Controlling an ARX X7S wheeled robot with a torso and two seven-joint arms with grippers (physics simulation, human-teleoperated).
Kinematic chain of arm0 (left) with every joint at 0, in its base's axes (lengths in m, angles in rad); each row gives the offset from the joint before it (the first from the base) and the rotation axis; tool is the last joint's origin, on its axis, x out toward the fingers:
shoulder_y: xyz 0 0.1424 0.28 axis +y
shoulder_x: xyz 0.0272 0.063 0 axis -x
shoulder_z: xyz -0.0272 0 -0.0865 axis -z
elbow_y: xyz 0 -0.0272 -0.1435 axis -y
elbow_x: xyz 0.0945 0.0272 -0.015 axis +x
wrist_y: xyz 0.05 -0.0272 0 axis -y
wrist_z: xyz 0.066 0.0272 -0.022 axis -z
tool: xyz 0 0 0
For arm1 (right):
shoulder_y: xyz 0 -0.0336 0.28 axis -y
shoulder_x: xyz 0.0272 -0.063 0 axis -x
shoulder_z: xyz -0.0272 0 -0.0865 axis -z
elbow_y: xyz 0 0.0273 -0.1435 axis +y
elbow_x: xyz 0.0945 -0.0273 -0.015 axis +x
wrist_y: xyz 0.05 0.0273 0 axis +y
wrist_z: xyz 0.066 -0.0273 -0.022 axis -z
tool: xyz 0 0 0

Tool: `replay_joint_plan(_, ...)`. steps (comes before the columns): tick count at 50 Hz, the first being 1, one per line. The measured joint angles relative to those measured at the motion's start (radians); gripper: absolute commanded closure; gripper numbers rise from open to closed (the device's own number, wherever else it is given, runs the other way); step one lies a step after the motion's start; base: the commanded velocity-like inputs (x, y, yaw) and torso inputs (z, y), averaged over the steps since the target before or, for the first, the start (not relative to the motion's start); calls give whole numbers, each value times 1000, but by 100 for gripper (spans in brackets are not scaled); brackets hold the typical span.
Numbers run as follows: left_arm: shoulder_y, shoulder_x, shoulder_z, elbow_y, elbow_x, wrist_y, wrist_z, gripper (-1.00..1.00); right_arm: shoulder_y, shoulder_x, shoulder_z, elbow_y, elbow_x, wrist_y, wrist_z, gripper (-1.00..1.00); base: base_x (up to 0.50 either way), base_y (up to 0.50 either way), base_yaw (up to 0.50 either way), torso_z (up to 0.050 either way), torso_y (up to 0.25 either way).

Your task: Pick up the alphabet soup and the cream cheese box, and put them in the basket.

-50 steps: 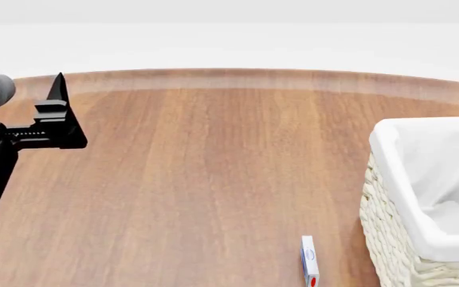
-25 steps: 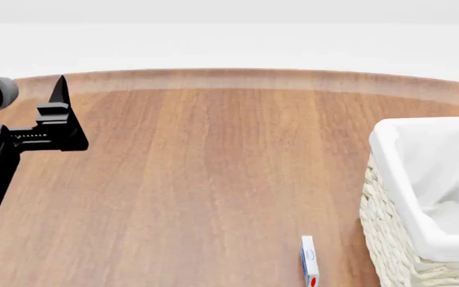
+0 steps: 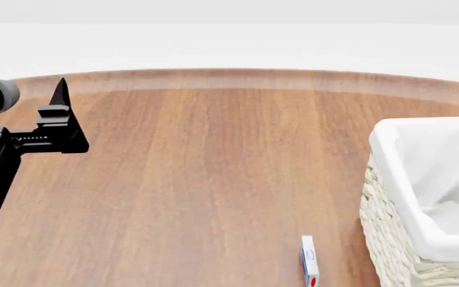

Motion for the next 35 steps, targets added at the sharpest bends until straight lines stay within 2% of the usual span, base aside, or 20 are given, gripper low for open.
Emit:
replay_joint_plan(11,0,-3,3,3,-5,1,-4,-100,10,9,-19,1,-21,11,18,100,3,0,2,0,0)
replay_joint_plan(21,2,-5,5,3,-8,4,-7,-100,43,22,-38,-23,33,17,50,100,0,0,0,0,0)
replay_joint_plan(35,4,-9,10,2,-12,8,-10,-100,261,192,-127,-123,333,3,346,100,0,0,0,0,0)
